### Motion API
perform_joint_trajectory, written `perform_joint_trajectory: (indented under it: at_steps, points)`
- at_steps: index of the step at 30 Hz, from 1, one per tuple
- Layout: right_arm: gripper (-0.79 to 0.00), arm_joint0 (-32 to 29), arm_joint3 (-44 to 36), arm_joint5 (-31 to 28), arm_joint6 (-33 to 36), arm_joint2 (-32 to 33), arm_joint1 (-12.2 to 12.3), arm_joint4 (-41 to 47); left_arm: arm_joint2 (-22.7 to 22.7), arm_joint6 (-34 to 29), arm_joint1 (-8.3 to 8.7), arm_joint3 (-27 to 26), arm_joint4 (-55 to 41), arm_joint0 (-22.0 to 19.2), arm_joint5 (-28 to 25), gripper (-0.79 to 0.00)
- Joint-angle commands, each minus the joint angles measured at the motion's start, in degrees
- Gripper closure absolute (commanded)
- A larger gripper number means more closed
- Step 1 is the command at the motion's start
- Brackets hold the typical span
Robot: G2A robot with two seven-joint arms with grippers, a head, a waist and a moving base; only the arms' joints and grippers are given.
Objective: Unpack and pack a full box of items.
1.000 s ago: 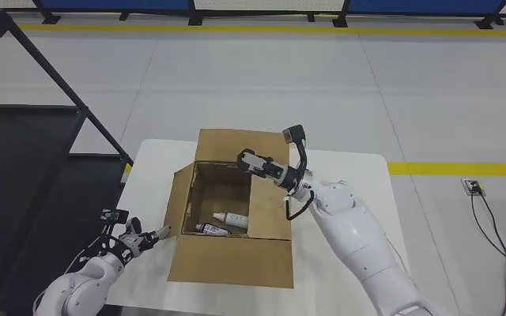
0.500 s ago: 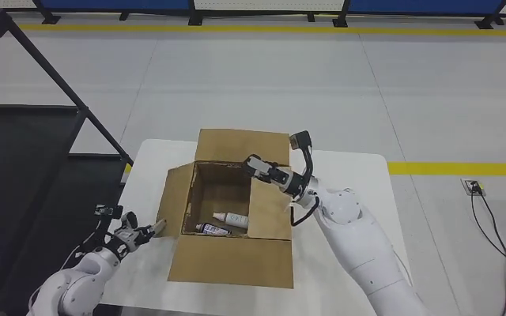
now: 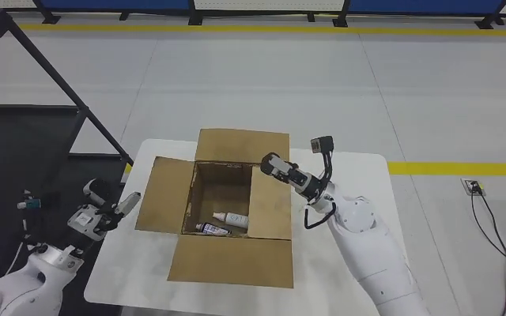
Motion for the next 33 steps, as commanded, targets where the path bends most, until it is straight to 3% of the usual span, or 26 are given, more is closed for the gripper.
perform_joint_trajectory:
  at_steps: [1,6,13,28,33]
  points:
    - [-0.785,-2.4,-2.2,-0.7,0.0,1.9,0.6,-0.2,2.3,-3.8,0.11,-1.0,-2.8,-1.4,0.4,-0.785]
    - [-0.785,-9.1,-8.1,-1.6,-0.7,6.7,2.2,-1.1,11.3,-11.0,0.09,0.9,-6.6,-7.9,3.5,-0.785]
    - [-0.785,-17.8,-14.8,1.5,-2.0,12.7,4.0,-4.3,24.4,-20.7,-0.71,8.3,-13.4,-19.9,10.5,-0.785]
    - [-0.785,-18.6,-15.8,2.5,-2.4,12.8,4.1,-4.6,25.5,-20.6,-0.88,9.3,-15.5,-20.5,10.7,-0.785]
    - [-0.785,-20.4,-18.2,-0.5,0.7,13.5,4.8,-2.4,31.5,-25.3,-1.44,14.7,-15.9,-25.5,13.1,-0.785]
